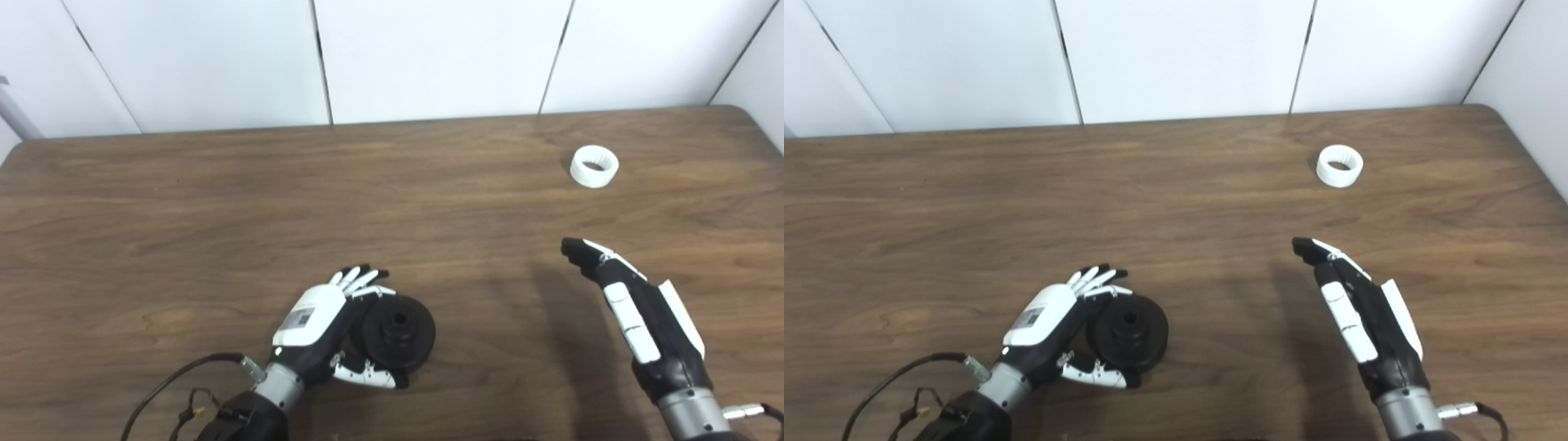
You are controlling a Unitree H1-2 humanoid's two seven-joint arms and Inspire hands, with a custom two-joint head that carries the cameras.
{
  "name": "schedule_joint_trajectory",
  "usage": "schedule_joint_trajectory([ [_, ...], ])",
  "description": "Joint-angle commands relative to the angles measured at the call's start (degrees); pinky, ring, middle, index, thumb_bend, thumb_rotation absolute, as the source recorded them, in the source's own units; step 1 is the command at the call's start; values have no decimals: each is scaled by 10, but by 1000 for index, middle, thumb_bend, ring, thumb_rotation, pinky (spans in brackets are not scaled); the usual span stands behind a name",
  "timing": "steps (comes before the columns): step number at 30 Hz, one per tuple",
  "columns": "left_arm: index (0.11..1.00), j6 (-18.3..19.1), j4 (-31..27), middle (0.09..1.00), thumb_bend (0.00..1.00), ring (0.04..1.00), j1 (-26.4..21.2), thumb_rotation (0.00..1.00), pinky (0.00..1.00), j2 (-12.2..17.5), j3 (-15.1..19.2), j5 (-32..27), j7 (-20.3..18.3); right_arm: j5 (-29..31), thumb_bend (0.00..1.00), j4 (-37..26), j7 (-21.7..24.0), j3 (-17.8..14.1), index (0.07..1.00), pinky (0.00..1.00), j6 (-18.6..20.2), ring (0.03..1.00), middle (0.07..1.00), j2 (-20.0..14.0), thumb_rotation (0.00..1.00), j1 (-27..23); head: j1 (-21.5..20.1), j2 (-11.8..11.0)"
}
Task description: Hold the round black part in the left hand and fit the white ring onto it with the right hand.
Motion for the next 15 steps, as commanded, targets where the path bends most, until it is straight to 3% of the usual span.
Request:
schedule_joint_trajectory([
  [1,483,32,22,951,520,1000,4,62,1000,2,2,-1,-29,5,539,-26,0,-3,799,920,-5,882,836,-2,967,-10,-4,4],
  [6,483,45,26,941,520,1000,-1,65,1000,5,4,4,-46,14,554,-31,-2,-6,798,922,10,883,836,1,977,-17,-17,5],
  [11,483,43,32,937,520,1000,-8,65,1000,13,5,3,-55,23,579,-55,-8,-12,850,891,81,905,870,11,976,-54,-44,6],
  [15,483,44,33,936,520,1000,-11,65,1000,12,7,2,-56,3,563,-65,18,-22,889,912,117,938,918,-29,944,-97,-72,21],
])
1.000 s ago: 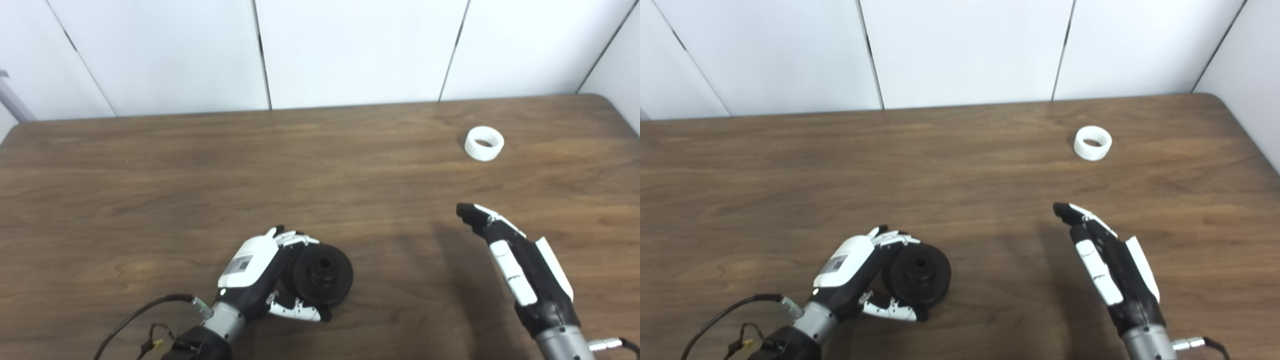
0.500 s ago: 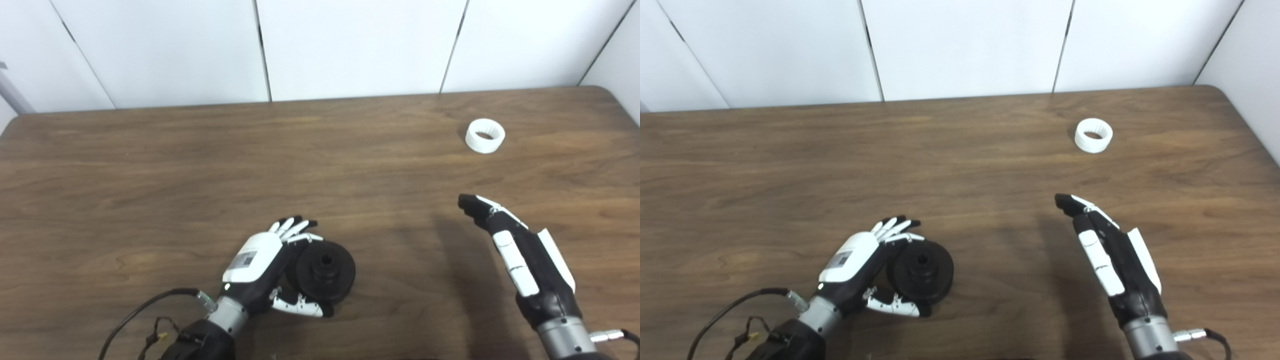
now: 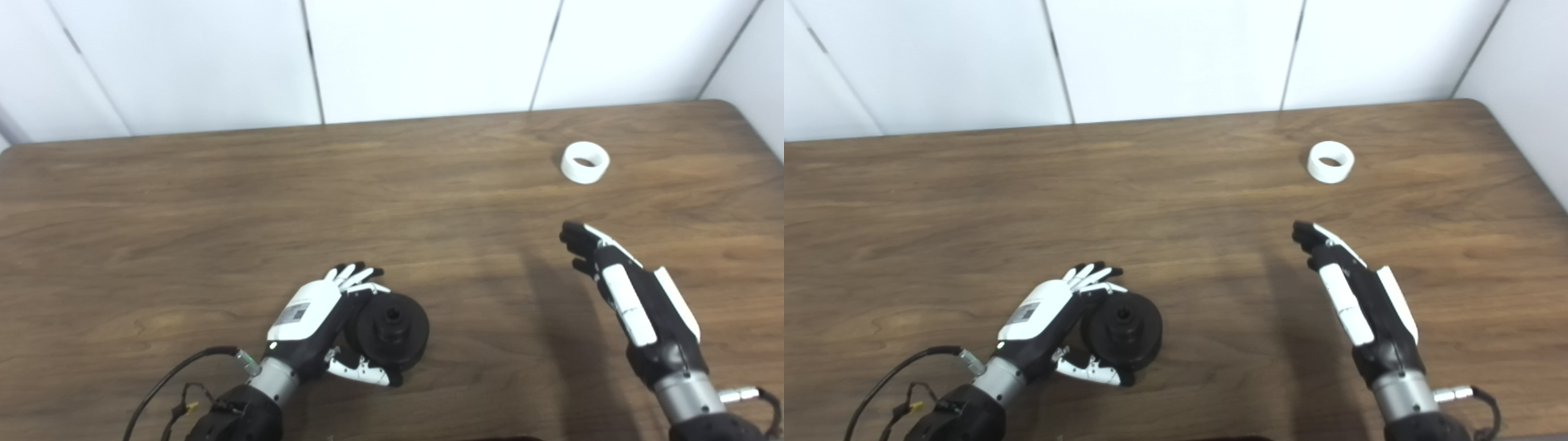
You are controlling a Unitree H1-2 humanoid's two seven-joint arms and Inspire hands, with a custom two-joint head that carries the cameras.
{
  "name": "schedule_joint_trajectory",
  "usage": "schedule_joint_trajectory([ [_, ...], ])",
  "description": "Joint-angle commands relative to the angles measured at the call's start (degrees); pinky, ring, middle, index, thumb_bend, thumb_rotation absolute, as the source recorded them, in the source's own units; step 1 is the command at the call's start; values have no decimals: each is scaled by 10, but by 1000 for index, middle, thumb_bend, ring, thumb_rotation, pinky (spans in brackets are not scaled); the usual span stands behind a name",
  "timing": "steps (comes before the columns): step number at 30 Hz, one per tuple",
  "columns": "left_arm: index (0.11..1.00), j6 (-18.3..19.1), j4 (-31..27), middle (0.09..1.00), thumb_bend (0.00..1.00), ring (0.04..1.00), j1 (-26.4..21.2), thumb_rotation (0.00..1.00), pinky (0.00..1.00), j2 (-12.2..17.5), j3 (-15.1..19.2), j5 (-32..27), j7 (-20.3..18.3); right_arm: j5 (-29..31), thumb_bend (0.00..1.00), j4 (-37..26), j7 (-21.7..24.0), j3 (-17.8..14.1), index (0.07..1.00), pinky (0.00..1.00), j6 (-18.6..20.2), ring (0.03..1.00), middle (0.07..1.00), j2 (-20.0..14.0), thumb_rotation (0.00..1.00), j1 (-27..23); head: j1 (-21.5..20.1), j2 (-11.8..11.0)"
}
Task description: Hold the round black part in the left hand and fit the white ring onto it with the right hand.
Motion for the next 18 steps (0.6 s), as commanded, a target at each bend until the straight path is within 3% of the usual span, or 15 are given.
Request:
schedule_joint_trajectory([
  [1,484,29,30,932,520,1000,4,65,1000,8,0,2,-28,-7,561,-22,17,-16,898,909,-1,942,927,-20,901,-37,-1,4],
  [5,484,36,26,929,521,1000,0,64,1000,5,0,4,-33,2,615,-16,51,-43,933,939,-1,973,962,-29,792,-80,2,11],
  [9,484,46,20,925,521,1000,-2,65,1000,-4,-1,14,-33,-5,572,-6,98,-81,955,943,-1,991,987,-48,750,-126,4,25],
  [11,484,47,21,918,521,1000,-3,64,1000,-9,-1,21,-29,-57,601,-3,165,-117,951,928,-1,986,985,-45,745,-155,4,34],
  [14,484,49,23,910,522,1000,-7,64,1000,-15,-4,36,-28,-211,625,0,340,-186,940,966,-1,992,989,-32,766,-221,6,39],
  [16,483,47,25,905,522,1000,-7,63,1000,-20,-4,43,-24,-279,614,4,419,-210,934,966,-1,986,981,-36,712,-257,6,37],
  [18,483,44,28,903,522,998,-6,63,1000,-22,-6,50,-20,-338,634,27,469,-213,926,949,-1,976,973,-49,651,-293,-1,35],
])
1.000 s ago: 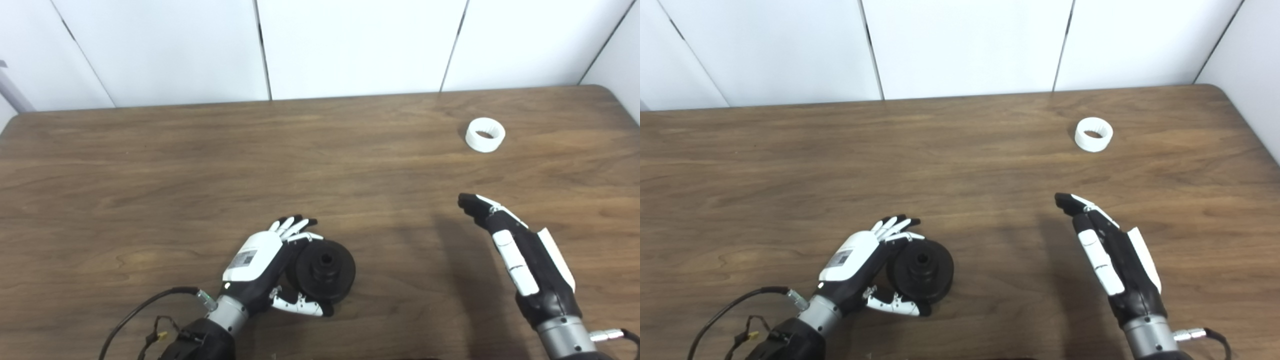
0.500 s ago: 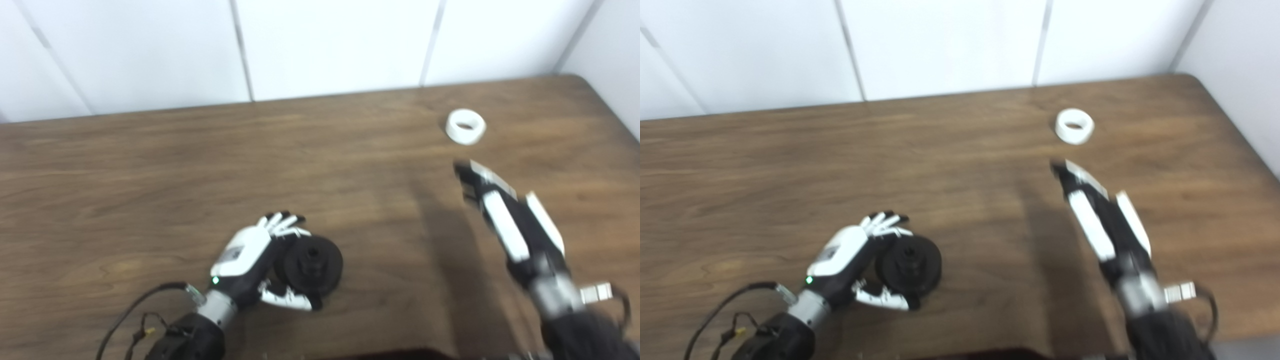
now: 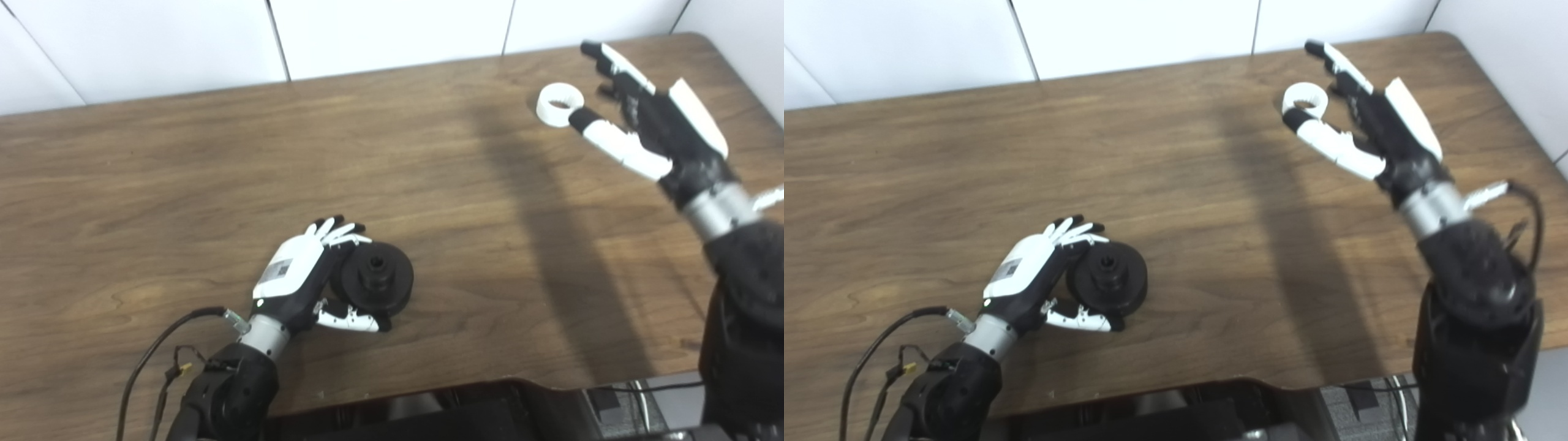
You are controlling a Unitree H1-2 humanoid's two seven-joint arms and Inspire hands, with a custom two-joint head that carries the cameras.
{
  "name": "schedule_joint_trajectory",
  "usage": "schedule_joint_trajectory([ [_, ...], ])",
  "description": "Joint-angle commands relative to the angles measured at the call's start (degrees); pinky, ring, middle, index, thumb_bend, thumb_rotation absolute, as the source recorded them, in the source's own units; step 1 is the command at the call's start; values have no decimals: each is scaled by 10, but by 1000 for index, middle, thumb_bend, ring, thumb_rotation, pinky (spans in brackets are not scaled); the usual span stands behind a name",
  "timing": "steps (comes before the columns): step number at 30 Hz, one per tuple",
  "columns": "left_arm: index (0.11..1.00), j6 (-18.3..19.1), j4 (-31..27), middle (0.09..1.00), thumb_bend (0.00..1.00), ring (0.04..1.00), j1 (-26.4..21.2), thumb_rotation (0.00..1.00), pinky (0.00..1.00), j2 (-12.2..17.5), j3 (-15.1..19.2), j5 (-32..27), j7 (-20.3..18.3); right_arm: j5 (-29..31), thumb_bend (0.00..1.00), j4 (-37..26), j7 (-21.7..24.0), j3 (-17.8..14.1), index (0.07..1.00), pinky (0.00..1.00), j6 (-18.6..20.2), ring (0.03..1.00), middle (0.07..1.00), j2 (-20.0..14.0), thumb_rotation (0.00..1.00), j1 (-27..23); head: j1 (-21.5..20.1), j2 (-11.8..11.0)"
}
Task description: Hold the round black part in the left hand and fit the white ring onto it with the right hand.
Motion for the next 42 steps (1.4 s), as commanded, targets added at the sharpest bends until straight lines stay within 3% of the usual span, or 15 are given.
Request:
schedule_joint_trajectory([
  [1,483,27,27,903,522,998,2,62,1000,1,-5,23,-14,-80,651,11,79,-12,920,931,-3,967,968,-20,597,-61,0,1],
  [4,483,27,29,898,522,996,4,63,1000,-1,-7,32,-7,-129,665,47,101,15,904,896,-3,949,957,-54,502,-91,-3,1],
  [7,482,31,28,893,522,988,8,63,1000,-5,-7,44,0,-164,697,96,88,58,895,912,-3,973,960,-90,434,-116,-7,-3],
  [13,482,23,27,880,523,968,21,63,1000,-5,0,45,12,-183,791,200,16,153,895,884,-19,1000,979,-148,317,-147,-24,-19],
  [18,483,22,24,880,522,967,27,65,1000,3,0,46,15,-171,827,270,-39,204,893,934,-24,1000,994,-169,287,-166,-24,-50],
  [22,483,9,31,876,522,958,36,65,1000,7,-1,41,30,-155,821,306,-76,224,908,955,-25,1000,999,-180,300,-174,-23,-72],
  [30,482,-18,50,871,523,957,56,65,1000,14,0,36,64,-150,806,376,-130,263,922,958,-21,1000,1000,-195,341,-208,-44,-142],
  [42,482,-74,97,874,523,967,74,65,1000,28,6,14,122,-135,813,432,-181,290,919,960,-10,1000,1000,-200,307,-229,-37,-199],
])
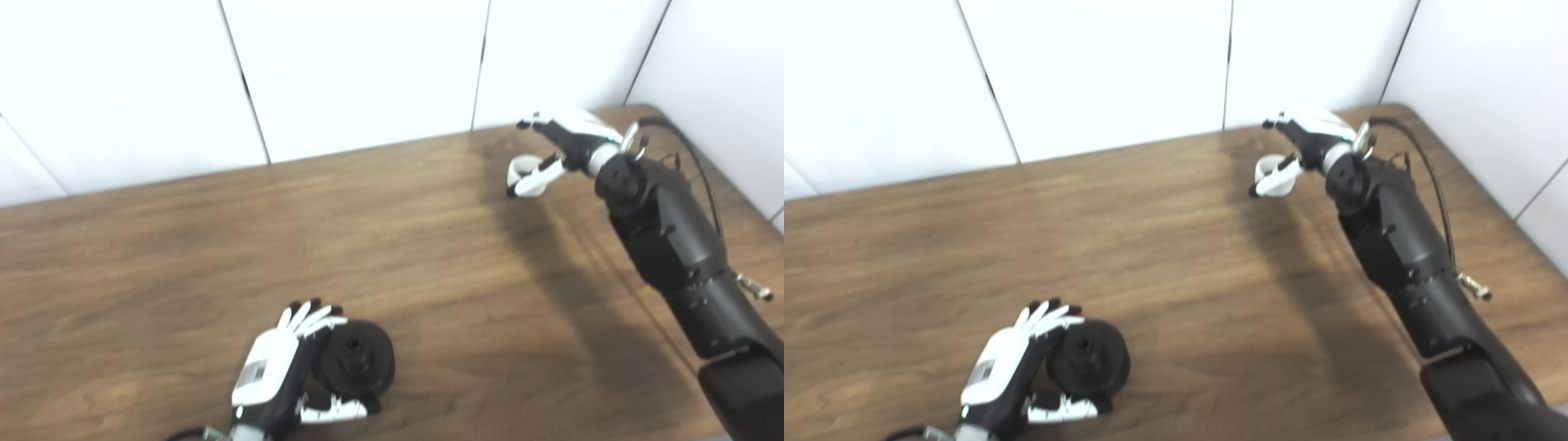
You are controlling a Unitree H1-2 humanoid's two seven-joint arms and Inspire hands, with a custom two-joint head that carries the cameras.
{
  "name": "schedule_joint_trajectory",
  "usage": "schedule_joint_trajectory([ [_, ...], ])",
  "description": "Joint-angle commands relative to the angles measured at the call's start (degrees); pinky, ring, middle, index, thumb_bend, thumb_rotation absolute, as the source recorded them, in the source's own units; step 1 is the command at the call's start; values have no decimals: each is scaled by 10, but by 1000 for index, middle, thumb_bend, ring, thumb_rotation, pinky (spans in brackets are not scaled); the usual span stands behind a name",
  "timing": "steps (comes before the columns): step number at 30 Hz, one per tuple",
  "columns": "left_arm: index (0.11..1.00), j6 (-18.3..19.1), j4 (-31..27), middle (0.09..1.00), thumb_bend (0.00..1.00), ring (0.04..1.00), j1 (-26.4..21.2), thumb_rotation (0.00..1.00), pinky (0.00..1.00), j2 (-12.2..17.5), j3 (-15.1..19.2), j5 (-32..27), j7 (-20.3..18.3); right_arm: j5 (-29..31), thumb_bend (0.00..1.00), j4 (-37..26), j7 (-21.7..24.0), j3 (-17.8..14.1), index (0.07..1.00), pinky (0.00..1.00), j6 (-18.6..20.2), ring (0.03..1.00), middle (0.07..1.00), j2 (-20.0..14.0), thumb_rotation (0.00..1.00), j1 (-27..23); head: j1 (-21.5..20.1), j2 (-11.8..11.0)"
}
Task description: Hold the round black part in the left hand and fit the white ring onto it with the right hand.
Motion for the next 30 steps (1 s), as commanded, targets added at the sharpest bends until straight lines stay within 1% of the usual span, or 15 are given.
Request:
schedule_joint_trajectory([
  [1,482,11,40,874,523,967,31,65,1000,27,0,16,-17,3,808,-4,-25,-3,920,956,-3,1000,1000,-21,309,-22,5,-9],
  [2,482,10,42,874,523,967,33,65,1000,27,-1,15,-14,5,803,2,-30,-1,920,944,-5,1000,1000,-23,316,-20,8,-14],
  [3,482,9,42,874,523,967,35,65,1000,27,-1,15,-12,7,801,7,-35,0,921,933,-7,1000,1000,-24,320,-19,8,-14],
  [4,482,9,43,873,523,968,36,65,1000,27,-2,16,-11,10,802,12,-40,1,921,925,-8,1000,1000,-25,316,-17,9,-19],
  [6,482,9,44,874,524,970,37,65,1000,27,-3,19,-10,14,801,16,-47,3,922,914,-8,1000,1000,-27,302,-15,9,-19],
  [7,482,9,46,874,524,971,37,66,1000,27,-4,20,-9,16,800,20,-50,4,922,913,-9,1000,1000,-27,296,-14,7,-26],
  [8,482,10,47,874,524,972,38,66,1000,27,-4,20,-9,18,800,23,-53,5,923,916,-9,1000,1000,-28,290,-13,4,-27],
  [12,482,6,52,875,524,972,37,66,1000,28,-4,21,-3,25,802,34,-62,11,915,926,-13,1000,1000,-34,273,-11,4,-27],
  [14,482,7,50,877,524,973,37,65,1000,28,-5,21,-4,25,815,40,-64,17,905,923,-13,1000,1000,-38,267,-11,2,-23],
  [19,482,3,45,876,523,973,41,64,1000,28,-3,13,-1,24,834,53,-65,33,878,919,-7,1000,996,-47,255,-12,-3,-21],
  [22,482,9,39,879,523,979,43,64,1000,29,-1,11,-7,23,834,63,-67,41,871,927,-3,1000,994,-49,250,-13,-5,-20],
  [25,482,14,32,881,522,982,46,64,1000,29,2,13,-8,25,833,74,-78,43,865,934,-4,1000,991,-48,242,-12,-5,-19],
  [30,484,6,36,875,522,970,47,67,1000,32,3,21,1,30,819,83,-97,46,849,910,-10,1000,975,-47,229,-9,-3,-18],
])
